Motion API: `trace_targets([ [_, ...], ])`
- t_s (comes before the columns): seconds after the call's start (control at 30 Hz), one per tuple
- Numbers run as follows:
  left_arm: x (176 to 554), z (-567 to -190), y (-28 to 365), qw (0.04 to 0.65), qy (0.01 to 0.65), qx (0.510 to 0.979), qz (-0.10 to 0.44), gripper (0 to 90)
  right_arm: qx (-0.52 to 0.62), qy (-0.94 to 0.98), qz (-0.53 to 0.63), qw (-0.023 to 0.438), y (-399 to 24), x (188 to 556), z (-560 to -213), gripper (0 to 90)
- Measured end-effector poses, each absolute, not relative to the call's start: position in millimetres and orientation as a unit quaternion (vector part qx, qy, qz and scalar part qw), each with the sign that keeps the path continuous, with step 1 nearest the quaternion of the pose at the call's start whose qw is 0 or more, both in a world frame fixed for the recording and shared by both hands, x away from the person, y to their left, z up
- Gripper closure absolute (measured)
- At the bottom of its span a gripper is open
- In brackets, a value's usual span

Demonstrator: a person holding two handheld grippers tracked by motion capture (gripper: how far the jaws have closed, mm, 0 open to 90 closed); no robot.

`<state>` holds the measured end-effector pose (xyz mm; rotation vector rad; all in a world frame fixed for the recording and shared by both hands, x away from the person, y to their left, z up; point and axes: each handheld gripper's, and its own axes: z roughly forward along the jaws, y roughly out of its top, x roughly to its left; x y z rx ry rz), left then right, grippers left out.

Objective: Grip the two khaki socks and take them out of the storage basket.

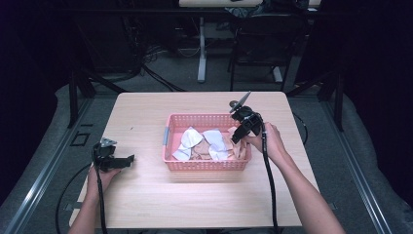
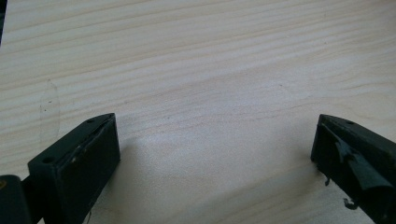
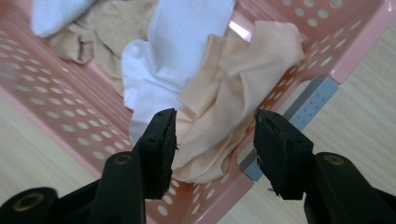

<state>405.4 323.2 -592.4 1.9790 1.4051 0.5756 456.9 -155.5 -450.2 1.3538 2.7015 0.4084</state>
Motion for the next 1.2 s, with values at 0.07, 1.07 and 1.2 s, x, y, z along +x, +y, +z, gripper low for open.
trace_targets([
  [0.07,405,-592,323,0.318,0.534,0.752,0.219,1.1,0.452,0.881,0.13,0.048,-153,458,-455,52.5],
  [1.07,406,-592,323,0.318,0.533,0.753,0.218,1.1,0.473,0.871,0.109,0.077,-149,472,-463,88.0],
  [1.2,405,-592,323,0.318,0.533,0.753,0.218,1.1,0.466,0.874,0.113,0.079,-146,470,-455,88.0],
])
